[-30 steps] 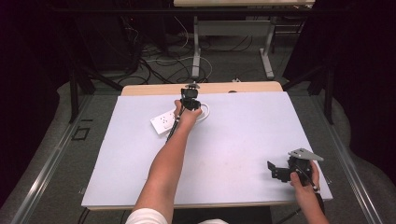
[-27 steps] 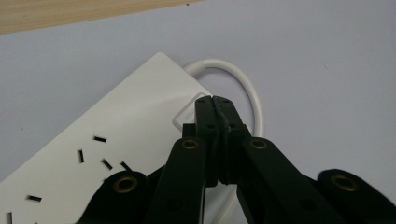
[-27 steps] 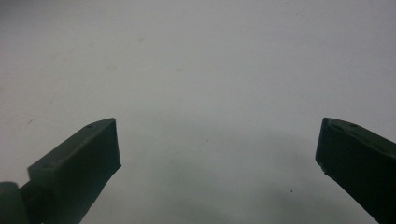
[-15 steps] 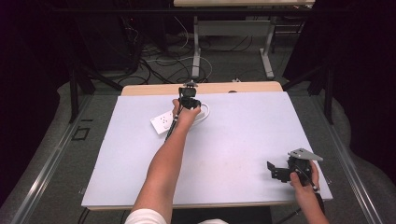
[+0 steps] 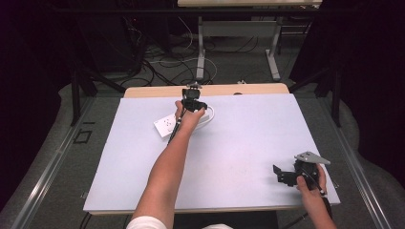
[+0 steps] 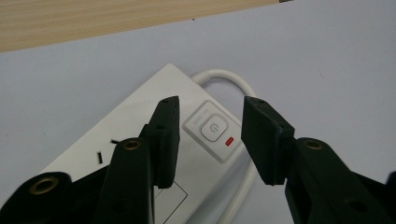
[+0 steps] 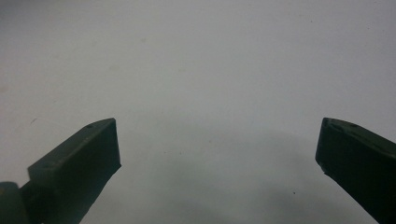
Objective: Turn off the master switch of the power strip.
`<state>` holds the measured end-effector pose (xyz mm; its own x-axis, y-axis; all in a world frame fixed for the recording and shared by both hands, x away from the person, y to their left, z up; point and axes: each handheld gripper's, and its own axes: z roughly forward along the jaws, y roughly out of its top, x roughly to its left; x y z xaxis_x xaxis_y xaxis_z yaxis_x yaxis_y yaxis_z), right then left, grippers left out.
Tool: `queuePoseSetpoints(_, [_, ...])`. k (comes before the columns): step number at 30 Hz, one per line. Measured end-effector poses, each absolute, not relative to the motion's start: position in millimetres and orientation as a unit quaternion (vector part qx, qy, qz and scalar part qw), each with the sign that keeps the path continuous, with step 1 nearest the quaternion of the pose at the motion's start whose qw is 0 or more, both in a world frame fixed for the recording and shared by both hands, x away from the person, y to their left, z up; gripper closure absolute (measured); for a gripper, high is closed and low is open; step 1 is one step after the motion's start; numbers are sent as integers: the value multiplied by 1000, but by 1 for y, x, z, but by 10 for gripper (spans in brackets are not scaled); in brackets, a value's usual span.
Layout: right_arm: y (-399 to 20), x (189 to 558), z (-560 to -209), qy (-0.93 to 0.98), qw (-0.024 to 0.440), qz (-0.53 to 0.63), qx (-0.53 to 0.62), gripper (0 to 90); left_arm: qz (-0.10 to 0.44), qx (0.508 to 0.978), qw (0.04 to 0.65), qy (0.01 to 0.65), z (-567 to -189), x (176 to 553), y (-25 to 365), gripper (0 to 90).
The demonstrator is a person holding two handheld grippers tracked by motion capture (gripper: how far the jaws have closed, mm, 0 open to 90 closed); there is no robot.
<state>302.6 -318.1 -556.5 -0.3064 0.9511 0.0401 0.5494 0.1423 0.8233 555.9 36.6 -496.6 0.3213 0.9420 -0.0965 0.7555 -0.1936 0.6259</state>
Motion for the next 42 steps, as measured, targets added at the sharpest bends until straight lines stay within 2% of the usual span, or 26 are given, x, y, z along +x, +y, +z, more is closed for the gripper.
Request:
queuePoseSetpoints(4, [-318,303,-557,712,261,385,527,0,158,757,296,561,-494,554,39,469])
queuePoseSetpoints(14, [-317,303,-557,715,261,386,521,0,165,771,310,531,-483,546,48,405])
queuePoseSetpoints(20, [-316,303,-556,716,268,383,519,0,163,772,329,519,-476,538,54,403])
queuePoseSetpoints(36, [-316,302,-555,718,267,384,515,0,164,769,360,502,-464,517,84,188])
queuePoseSetpoints(42, [-315,303,-555,716,274,384,515,0,150,755,385,509,-455,509,99,159])
